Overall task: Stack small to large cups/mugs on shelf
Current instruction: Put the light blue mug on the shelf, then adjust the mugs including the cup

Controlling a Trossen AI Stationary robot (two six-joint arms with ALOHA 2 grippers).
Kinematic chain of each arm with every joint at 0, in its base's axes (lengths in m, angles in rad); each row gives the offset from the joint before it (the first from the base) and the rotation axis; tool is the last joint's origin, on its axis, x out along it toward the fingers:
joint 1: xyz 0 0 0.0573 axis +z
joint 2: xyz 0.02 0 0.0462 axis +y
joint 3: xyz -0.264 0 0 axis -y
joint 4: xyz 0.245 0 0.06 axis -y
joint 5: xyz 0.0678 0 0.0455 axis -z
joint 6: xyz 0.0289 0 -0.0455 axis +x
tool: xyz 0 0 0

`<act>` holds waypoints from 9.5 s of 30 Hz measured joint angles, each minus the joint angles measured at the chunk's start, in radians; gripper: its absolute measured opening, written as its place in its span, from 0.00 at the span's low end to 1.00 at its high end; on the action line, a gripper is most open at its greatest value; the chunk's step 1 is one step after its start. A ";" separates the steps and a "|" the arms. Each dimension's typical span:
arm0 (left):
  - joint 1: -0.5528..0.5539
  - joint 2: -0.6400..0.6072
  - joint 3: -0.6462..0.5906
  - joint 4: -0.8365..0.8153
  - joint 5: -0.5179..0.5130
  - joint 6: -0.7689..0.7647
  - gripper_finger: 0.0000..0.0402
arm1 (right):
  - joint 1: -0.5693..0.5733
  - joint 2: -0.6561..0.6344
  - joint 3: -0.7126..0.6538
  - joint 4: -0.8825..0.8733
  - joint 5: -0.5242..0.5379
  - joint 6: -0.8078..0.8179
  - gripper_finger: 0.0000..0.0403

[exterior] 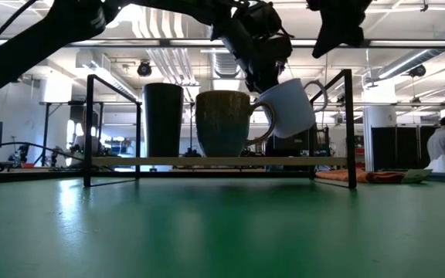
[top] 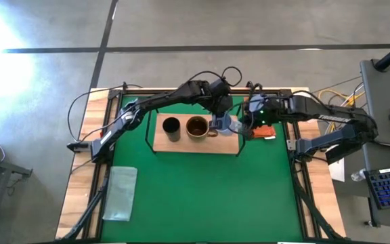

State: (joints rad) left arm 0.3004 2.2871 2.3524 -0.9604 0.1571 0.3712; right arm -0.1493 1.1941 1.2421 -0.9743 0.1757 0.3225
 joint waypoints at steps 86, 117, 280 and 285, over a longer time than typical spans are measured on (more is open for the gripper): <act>0.060 -0.001 -0.058 0.036 0.012 -0.025 0.19 | -0.074 -0.186 -0.228 -0.036 0.009 0.189 0.29; 0.112 -0.046 -0.189 0.104 0.033 -0.025 0.19 | -0.114 -0.218 -0.228 -0.037 0.062 0.174 0.25; -0.356 -1.094 -1.049 -0.112 -0.483 -1.098 0.19 | -0.123 0.637 0.487 -0.435 -0.175 -0.565 0.28; -0.356 -1.094 -1.050 -0.111 -0.483 -1.097 0.19 | -0.114 0.634 0.508 -0.360 -0.161 -0.556 0.28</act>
State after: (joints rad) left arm -0.0551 1.1927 1.3025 -1.0714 -0.3264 -0.7261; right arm -0.2638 1.8278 1.7505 -1.3342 0.0145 -0.2331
